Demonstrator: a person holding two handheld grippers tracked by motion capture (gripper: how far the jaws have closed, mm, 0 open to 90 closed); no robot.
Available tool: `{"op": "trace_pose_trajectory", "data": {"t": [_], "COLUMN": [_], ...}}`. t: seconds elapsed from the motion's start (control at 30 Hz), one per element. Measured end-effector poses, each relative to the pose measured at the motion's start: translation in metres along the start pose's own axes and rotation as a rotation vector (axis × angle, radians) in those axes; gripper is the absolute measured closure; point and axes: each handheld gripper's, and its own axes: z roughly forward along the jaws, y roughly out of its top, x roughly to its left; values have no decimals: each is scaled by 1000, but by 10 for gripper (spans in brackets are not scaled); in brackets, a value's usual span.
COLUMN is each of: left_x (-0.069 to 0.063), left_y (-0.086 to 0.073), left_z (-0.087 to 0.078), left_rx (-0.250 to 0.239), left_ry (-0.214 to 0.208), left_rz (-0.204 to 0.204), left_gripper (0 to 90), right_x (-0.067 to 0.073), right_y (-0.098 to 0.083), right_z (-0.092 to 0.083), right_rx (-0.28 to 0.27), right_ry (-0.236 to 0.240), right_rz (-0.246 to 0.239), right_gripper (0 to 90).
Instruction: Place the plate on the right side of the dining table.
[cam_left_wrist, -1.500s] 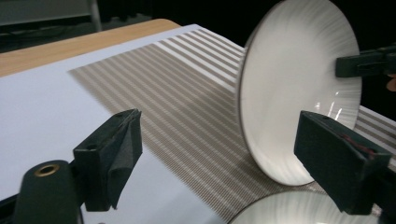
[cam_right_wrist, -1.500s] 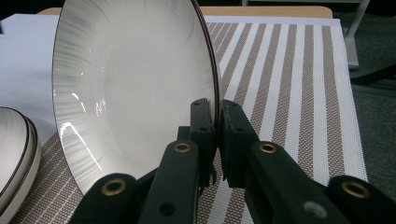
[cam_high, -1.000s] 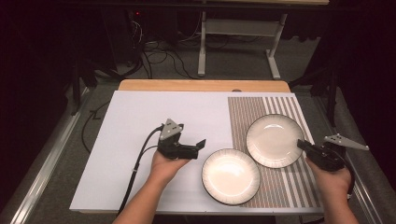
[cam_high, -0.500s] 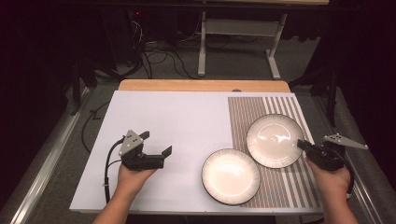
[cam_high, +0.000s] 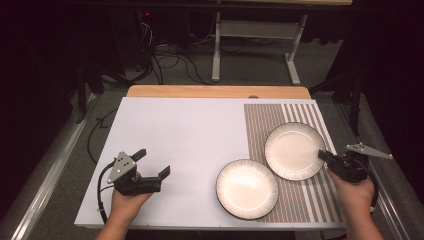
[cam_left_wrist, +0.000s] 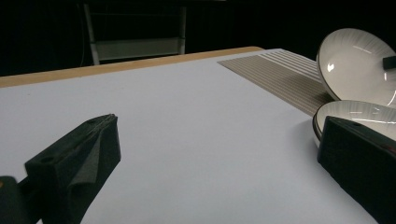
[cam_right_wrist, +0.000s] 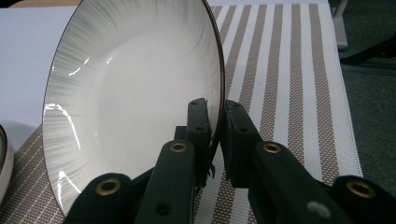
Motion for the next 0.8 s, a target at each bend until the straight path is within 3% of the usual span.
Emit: {"op": "trace_pose_trajectory", "data": {"t": [0.43, 0.7, 0.8], "left_x": [2, 2, 5], "left_y": [0, 1, 0], "left_z": [1, 2, 2], "left_rx": [0, 7, 10], "left_ry": [-2, 17, 23], "left_rz": [-5, -1, -11], "left_gripper": [2, 1, 2], "right_x": [-6, -10, -13], "right_y": [2, 3, 3], "right_z": [11, 16, 19], "right_rx": [34, 45, 53], "right_ry": [-3, 2, 11], "right_rz": [40, 63, 94], "right_gripper": [829, 826, 826]}}
